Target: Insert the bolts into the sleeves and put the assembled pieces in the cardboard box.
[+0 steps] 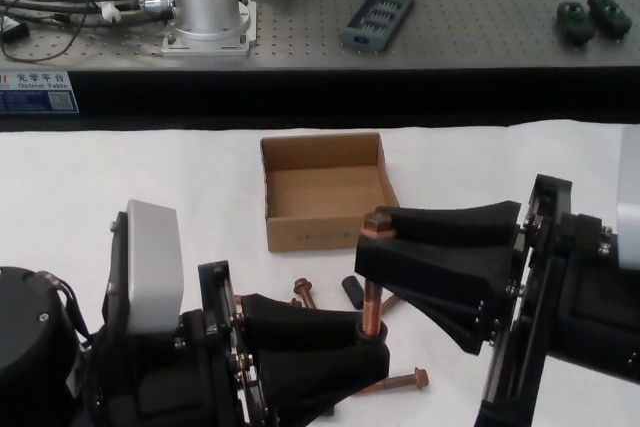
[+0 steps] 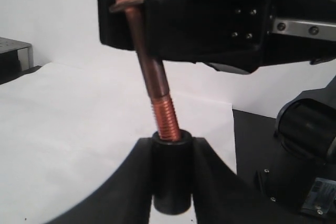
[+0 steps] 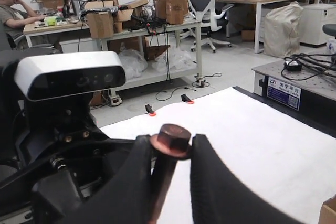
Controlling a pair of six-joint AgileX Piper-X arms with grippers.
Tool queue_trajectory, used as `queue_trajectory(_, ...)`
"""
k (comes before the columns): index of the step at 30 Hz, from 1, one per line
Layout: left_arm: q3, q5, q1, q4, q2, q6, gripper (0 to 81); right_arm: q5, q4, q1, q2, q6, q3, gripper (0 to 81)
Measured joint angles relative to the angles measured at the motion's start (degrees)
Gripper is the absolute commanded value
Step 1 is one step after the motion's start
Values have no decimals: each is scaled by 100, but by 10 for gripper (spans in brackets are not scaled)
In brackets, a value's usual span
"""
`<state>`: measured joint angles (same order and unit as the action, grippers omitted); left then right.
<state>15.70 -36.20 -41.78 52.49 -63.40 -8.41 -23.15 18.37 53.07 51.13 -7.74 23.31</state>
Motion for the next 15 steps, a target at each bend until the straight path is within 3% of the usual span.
queue_trajectory(3,-19,64,-31,0,0,-39,7,-114,-166,16,17,-181,-45,408)
queue_trajectory(4,-19,163,-30,25,-19,-41,7,-113,-185,16,15,-227,-46,443)
queue_trajectory(10,23,495,-30,270,-29,-55,7,-93,-199,16,15,-273,-46,331)
queue_trajectory(15,23,672,-30,305,-29,-55,7,297,-84,16,-65,-270,-61,364)
